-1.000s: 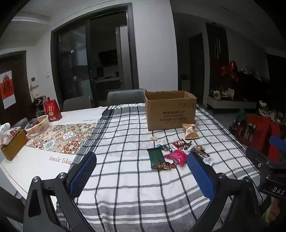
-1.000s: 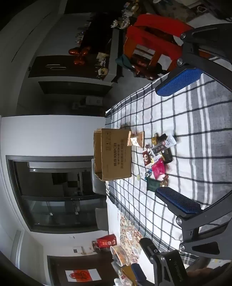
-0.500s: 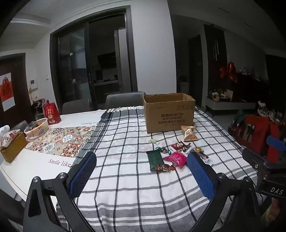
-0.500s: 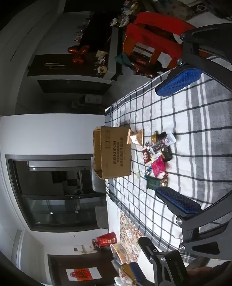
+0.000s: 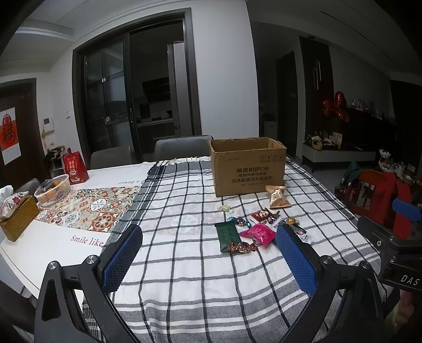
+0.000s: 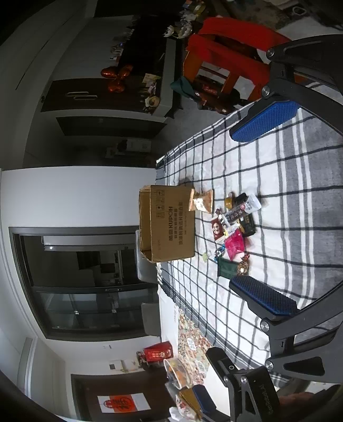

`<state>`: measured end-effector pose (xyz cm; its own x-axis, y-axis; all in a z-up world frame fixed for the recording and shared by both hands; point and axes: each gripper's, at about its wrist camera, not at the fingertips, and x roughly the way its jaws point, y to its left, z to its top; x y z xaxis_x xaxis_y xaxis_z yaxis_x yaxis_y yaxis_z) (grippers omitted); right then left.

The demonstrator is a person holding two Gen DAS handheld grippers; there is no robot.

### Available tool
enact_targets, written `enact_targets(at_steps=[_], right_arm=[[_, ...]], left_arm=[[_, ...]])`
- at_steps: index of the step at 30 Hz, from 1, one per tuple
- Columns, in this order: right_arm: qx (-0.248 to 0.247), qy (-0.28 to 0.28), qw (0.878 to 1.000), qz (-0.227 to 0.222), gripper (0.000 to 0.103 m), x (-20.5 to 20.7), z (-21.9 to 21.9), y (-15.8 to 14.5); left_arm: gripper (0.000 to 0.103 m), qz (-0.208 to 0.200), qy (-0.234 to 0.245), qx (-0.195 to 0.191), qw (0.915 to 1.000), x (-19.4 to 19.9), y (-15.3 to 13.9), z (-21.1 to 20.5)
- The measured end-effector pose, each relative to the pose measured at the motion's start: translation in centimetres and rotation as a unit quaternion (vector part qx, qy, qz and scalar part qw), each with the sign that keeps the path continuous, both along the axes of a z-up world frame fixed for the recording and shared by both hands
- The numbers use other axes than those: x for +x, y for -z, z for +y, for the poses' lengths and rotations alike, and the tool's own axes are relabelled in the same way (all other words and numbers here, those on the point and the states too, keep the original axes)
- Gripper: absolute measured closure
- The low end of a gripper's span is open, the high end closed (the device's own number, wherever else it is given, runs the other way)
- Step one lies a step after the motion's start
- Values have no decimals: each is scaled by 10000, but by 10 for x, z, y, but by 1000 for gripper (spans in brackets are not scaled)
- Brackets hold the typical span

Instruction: Organize snacks

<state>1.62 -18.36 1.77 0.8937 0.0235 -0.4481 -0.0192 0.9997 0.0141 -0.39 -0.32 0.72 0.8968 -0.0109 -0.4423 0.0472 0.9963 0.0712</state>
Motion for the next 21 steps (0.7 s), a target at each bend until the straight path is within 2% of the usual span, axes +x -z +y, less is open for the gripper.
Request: enact_targets(at_steps=[21], right_arm=[[-23, -18, 10000, -40, 1, -1, 2, -2]], left_arm=[[0, -14, 7, 0, 10000, 1, -1, 0]])
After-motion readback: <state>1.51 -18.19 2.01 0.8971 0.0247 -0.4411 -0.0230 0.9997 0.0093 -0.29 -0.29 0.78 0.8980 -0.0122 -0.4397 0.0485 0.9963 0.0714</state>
